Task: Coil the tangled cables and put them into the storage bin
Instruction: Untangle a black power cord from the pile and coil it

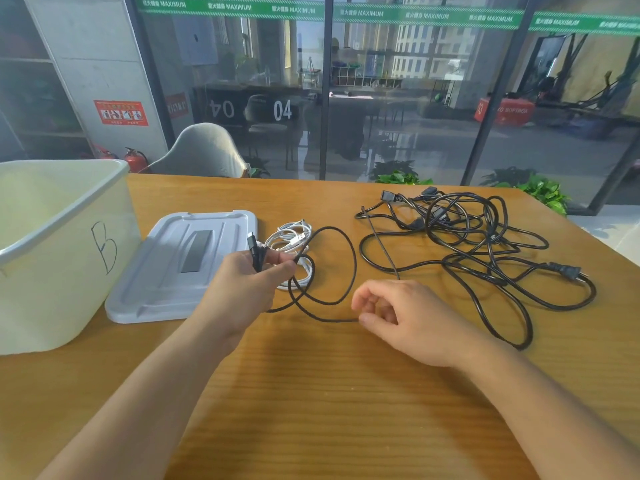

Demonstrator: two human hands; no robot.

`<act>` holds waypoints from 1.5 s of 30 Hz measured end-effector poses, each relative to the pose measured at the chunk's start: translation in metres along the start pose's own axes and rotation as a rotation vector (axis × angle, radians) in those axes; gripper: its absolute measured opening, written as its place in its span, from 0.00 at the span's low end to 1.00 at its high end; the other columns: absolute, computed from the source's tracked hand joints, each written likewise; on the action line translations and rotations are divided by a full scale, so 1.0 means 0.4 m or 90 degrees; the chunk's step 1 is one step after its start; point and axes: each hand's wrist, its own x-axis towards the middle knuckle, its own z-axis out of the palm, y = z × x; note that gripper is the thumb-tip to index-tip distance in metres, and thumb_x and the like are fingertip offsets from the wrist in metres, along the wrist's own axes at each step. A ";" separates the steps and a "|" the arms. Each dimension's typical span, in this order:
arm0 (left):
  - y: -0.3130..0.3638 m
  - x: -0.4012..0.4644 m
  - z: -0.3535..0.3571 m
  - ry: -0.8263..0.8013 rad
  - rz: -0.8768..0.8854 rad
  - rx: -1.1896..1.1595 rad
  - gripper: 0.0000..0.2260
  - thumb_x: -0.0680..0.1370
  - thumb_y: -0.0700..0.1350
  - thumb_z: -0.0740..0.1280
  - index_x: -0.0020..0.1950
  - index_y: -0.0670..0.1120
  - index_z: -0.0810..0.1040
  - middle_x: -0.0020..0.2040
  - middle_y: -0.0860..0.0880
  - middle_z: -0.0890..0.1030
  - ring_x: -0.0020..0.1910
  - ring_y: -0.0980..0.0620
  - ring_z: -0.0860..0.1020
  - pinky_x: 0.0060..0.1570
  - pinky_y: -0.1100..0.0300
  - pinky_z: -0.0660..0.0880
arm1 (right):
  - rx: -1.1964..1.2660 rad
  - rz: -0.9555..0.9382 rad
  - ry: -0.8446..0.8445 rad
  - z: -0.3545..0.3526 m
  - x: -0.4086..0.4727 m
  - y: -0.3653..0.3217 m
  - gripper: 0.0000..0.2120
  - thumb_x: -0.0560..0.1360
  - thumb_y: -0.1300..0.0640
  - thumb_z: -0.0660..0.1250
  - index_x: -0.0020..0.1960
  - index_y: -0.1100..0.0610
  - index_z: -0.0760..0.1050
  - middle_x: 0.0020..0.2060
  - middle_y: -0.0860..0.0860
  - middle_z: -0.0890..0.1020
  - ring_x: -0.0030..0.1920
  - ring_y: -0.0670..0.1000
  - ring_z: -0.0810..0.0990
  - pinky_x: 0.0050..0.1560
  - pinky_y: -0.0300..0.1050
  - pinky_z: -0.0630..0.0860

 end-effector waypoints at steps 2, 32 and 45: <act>0.000 -0.004 0.007 -0.021 -0.004 -0.039 0.07 0.72 0.49 0.74 0.45 0.47 0.82 0.28 0.56 0.67 0.25 0.54 0.60 0.26 0.65 0.62 | -0.012 -0.018 -0.004 0.006 -0.003 -0.011 0.06 0.78 0.45 0.70 0.55 0.39 0.80 0.45 0.37 0.80 0.41 0.40 0.77 0.43 0.33 0.70; 0.042 -0.048 0.042 -0.151 0.045 0.005 0.11 0.74 0.49 0.75 0.44 0.41 0.82 0.28 0.52 0.62 0.27 0.53 0.59 0.27 0.66 0.61 | -0.113 -0.189 0.503 -0.026 0.013 -0.077 0.12 0.82 0.56 0.69 0.65 0.55 0.83 0.58 0.48 0.82 0.56 0.51 0.77 0.59 0.46 0.75; 0.061 -0.057 0.046 -0.135 0.054 0.021 0.08 0.79 0.45 0.75 0.41 0.46 0.83 0.29 0.51 0.60 0.27 0.52 0.58 0.28 0.67 0.62 | -0.114 -0.042 0.384 -0.046 0.013 -0.066 0.08 0.84 0.54 0.63 0.52 0.53 0.79 0.44 0.41 0.75 0.39 0.41 0.73 0.40 0.32 0.65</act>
